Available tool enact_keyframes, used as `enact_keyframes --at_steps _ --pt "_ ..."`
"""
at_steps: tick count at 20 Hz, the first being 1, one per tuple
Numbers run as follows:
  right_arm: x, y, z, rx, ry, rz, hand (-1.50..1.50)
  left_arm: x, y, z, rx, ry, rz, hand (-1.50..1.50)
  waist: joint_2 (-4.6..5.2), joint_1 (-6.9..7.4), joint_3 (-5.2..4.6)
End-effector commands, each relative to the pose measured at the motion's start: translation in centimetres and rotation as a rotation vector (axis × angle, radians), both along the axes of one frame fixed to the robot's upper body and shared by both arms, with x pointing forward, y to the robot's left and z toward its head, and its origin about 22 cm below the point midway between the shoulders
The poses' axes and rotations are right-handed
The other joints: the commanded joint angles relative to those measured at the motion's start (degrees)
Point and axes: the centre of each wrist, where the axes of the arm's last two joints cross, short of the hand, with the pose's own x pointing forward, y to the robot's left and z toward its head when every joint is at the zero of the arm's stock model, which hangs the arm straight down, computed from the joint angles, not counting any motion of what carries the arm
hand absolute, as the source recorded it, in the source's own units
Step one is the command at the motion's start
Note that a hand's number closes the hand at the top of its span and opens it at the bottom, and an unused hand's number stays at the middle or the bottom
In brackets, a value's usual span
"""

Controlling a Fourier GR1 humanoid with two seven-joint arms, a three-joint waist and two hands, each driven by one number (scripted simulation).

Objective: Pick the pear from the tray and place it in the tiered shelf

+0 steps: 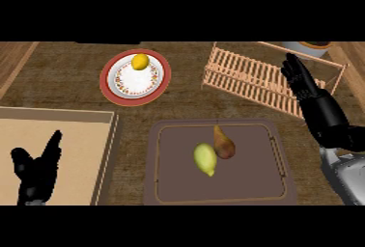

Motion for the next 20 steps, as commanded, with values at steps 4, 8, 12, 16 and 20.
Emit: enact_keyframes --at_steps 4,8,12,16,20 --pt "2.8 -3.1 2.0 -0.204 0.202 -0.132 1.5 -1.3 -1.0 2.6 -0.038 -0.017 -0.092 0.0 2.44 -0.1 1.92" --pt "1.1 -9.8 -0.9 -0.614 0.507 -0.344 1.5 -6.1 1.1 2.0 -0.014 0.091 -0.076 0.0 3.28 -2.0 0.78" --pt "2.4 -7.8 -1.6 -0.461 0.627 -0.33 -1.5 -6.5 0.0 3.3 -0.066 0.072 -0.11 0.0 2.74 -2.33 1.62" --pt "3.5 -6.3 0.3 -0.498 0.653 -0.169 -1.5 -6.6 -0.5 4.1 -0.078 0.058 -0.109 0.0 2.4 -2.36 1.67" --pt "4.2 -4.2 1.3 -0.507 0.717 -0.019 -1.5 -6.6 -0.8 4.8 -0.095 0.075 -0.107 0.0 2.3 -2.62 1.67"
